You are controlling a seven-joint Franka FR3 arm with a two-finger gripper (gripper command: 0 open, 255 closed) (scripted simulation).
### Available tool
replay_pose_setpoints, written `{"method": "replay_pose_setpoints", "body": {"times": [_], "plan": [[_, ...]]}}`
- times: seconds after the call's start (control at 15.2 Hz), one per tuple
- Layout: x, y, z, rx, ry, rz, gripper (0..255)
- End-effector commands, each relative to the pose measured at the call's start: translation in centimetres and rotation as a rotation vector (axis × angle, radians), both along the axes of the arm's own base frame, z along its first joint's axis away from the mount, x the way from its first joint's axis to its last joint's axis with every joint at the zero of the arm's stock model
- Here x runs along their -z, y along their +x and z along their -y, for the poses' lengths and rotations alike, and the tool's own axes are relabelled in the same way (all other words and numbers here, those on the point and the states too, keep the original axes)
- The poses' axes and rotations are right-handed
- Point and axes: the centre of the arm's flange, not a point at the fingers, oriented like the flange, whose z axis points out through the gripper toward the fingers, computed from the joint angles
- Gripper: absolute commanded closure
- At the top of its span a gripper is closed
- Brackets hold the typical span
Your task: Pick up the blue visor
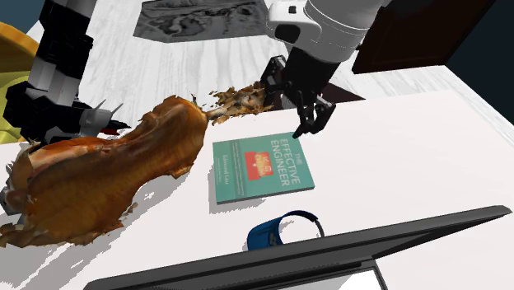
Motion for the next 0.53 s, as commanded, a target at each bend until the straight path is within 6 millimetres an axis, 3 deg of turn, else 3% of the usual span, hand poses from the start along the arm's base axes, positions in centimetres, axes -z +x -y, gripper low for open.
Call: {"method": "replay_pose_setpoints", "body": {"times": [0.0, 0.46], "plan": [[0.8, 1.7, -2.1, 0.036, 0.003, 0.007, 0], [3.5, 8.0, -8.6, 0.148, 0.005, 0.029, 0]]}}
